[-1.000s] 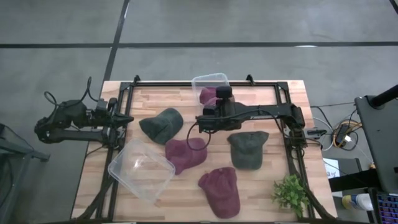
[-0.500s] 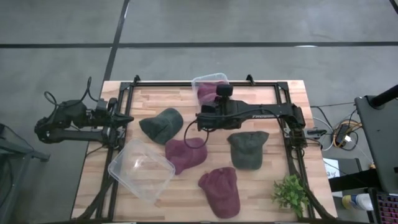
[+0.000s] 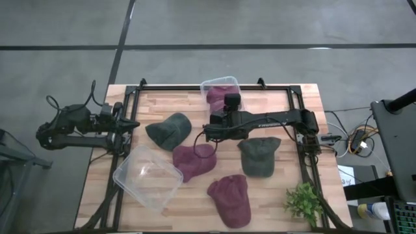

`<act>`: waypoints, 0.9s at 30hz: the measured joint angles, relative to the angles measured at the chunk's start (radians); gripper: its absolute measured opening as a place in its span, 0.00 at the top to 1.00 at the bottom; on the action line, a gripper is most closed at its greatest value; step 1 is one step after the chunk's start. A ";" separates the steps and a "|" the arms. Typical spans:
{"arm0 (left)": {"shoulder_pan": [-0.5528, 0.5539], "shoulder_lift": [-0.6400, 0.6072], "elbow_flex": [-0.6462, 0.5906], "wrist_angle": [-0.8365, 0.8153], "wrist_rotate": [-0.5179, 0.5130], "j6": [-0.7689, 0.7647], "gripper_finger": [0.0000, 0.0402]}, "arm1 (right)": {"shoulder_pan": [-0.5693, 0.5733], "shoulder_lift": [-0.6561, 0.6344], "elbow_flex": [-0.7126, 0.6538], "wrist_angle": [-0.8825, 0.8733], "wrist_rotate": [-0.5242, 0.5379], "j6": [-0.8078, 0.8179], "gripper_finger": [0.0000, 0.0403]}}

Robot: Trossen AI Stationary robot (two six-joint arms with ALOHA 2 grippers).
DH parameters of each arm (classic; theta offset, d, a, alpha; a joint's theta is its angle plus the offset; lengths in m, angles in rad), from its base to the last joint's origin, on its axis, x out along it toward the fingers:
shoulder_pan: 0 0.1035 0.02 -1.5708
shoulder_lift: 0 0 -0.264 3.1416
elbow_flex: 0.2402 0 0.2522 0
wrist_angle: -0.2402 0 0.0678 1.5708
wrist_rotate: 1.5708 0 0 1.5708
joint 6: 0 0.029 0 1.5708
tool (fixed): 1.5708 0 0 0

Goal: Pick & Place hat
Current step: Put the dark red cap into the top transparent bin

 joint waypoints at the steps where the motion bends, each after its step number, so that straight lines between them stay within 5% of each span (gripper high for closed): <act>1: 0.000 0.000 0.000 0.000 0.000 0.000 1.00 | 0.000 0.000 -0.003 0.003 0.000 0.000 0.95; 27: 0.000 0.000 0.000 0.000 0.005 0.000 1.00 | -0.005 0.000 0.040 0.010 -0.017 -0.156 0.55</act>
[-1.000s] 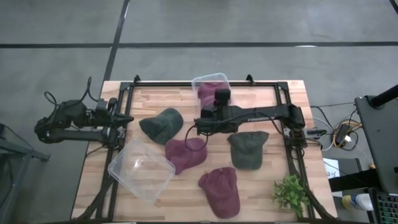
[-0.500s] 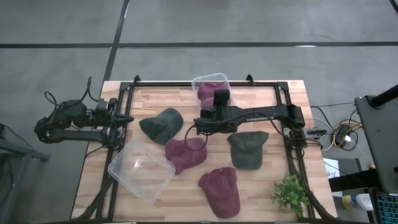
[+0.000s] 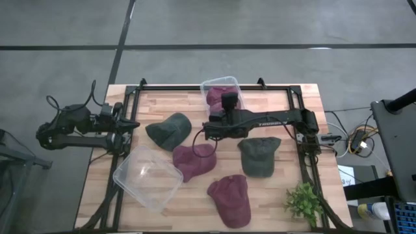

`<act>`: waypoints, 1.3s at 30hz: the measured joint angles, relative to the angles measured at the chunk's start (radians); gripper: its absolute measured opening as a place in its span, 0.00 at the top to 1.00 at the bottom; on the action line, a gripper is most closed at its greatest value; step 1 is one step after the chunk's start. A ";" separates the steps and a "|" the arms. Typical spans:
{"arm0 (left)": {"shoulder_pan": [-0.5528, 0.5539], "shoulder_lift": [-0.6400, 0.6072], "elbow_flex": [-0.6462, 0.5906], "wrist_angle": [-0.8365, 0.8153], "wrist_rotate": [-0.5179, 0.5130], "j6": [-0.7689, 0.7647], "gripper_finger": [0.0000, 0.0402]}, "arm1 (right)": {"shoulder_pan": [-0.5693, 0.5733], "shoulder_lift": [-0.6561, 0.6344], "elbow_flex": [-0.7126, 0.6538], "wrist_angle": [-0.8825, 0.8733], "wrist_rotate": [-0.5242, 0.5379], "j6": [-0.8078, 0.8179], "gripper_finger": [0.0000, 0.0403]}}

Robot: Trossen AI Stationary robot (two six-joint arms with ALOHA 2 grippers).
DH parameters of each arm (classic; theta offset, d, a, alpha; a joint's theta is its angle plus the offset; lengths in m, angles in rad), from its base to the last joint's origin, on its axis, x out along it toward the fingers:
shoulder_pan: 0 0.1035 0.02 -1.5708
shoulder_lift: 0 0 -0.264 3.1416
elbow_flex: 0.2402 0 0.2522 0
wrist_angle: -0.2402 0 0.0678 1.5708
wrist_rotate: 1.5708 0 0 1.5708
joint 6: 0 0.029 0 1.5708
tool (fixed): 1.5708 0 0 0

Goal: Pick & Place hat
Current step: Put the dark red cap into the top transparent bin

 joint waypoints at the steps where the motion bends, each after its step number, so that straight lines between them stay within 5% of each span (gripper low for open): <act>1: 0.000 0.000 0.000 0.000 0.000 0.000 1.00 | 0.001 0.000 0.011 -0.001 0.000 -0.010 0.54; 18: 0.000 0.000 0.000 0.000 -0.001 0.007 1.00 | 0.030 -0.027 0.199 -0.153 -0.203 0.014 0.55; 32: 0.000 0.000 0.000 0.000 -0.001 0.006 1.00 | -0.002 -0.041 0.173 -0.159 -0.379 0.109 0.55; 39: 0.000 0.000 0.000 0.000 -0.001 0.005 1.00 | 0.094 -0.124 0.163 -0.162 -0.637 0.216 0.55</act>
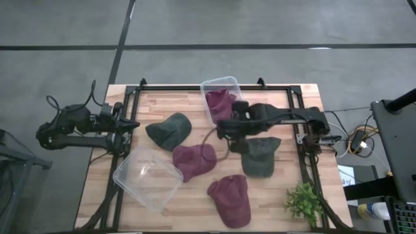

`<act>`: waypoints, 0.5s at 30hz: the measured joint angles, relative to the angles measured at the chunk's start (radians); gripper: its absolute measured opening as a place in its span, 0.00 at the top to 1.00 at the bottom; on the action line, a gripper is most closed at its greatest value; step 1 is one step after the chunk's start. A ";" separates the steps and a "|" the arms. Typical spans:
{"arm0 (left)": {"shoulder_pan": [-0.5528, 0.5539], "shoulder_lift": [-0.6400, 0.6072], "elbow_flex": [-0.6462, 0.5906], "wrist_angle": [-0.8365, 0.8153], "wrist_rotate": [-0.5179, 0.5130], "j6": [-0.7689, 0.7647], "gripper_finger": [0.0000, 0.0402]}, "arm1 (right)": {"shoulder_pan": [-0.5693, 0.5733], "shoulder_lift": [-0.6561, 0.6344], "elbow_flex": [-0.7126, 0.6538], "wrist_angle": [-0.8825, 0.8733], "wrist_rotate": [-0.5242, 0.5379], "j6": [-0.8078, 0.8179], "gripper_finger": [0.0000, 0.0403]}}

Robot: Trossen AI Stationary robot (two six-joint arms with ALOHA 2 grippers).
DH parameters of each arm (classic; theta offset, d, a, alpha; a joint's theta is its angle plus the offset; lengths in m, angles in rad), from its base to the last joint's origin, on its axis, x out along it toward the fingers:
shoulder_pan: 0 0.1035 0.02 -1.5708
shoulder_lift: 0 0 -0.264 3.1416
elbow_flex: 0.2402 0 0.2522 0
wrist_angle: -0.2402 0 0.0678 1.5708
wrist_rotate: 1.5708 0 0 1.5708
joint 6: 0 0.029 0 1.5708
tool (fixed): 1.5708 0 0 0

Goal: Pick & Place hat
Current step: Put the dark red cap into the top transparent bin

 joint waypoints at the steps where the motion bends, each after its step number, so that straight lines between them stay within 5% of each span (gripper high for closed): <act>1: 0.000 0.000 0.000 0.000 0.000 0.000 1.00 | 0.022 -0.014 -0.004 0.000 -0.023 0.024 0.55; 15: 0.000 0.000 0.000 0.000 0.000 0.022 1.00 | 0.463 -0.033 -0.157 0.052 -0.104 0.601 0.55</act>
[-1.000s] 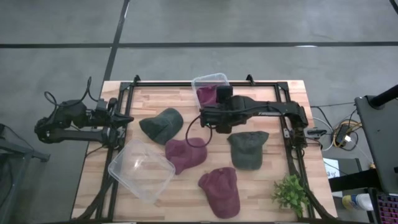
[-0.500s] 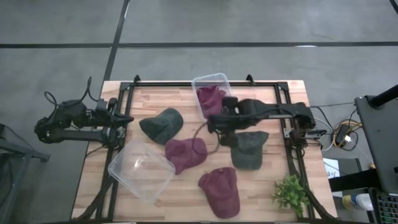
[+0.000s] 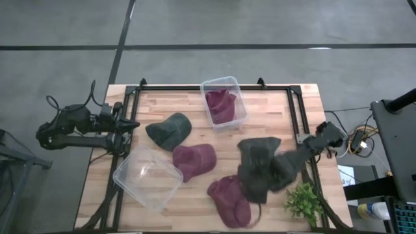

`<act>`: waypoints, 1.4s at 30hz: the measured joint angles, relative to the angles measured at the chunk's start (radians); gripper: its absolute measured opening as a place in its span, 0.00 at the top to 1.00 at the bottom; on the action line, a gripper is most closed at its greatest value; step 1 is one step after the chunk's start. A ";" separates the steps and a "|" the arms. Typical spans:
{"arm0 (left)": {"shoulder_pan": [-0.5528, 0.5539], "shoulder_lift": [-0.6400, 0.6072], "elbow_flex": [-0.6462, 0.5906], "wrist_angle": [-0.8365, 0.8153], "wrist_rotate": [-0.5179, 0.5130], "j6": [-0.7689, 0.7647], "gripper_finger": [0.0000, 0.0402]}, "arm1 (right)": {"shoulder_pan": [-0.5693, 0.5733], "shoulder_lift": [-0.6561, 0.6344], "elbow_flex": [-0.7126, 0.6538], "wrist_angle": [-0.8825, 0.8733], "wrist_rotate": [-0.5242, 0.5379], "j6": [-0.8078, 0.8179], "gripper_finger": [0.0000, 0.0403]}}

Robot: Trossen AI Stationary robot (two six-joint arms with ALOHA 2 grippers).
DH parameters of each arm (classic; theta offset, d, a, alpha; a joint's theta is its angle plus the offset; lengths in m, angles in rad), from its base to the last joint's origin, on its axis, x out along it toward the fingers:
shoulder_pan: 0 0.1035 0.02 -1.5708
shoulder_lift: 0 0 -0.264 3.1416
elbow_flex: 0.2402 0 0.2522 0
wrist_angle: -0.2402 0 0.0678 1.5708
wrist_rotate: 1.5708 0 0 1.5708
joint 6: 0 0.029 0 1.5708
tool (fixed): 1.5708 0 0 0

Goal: Pick & Place hat
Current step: Put the dark red cap into the top transparent bin

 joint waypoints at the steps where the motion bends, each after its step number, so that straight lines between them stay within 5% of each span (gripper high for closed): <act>1: 0.000 0.000 0.000 0.000 0.000 0.000 1.00 | 0.023 0.009 -0.007 0.026 -0.012 0.032 0.55; 9: 0.000 0.000 0.000 0.000 0.000 0.003 1.00 | 0.156 0.108 -0.042 0.200 -0.158 0.154 0.55; 21: 0.000 0.000 0.000 0.000 0.003 0.005 1.00 | 0.231 0.405 0.181 0.217 -0.311 -0.072 0.55; 31: 0.000 0.000 0.000 0.000 0.004 0.001 1.00 | 0.259 0.546 0.363 0.143 -0.289 -0.165 0.55; 42: 0.000 0.000 0.000 0.000 0.004 -0.001 1.00 | 0.263 0.607 0.360 0.135 -0.247 -0.155 0.55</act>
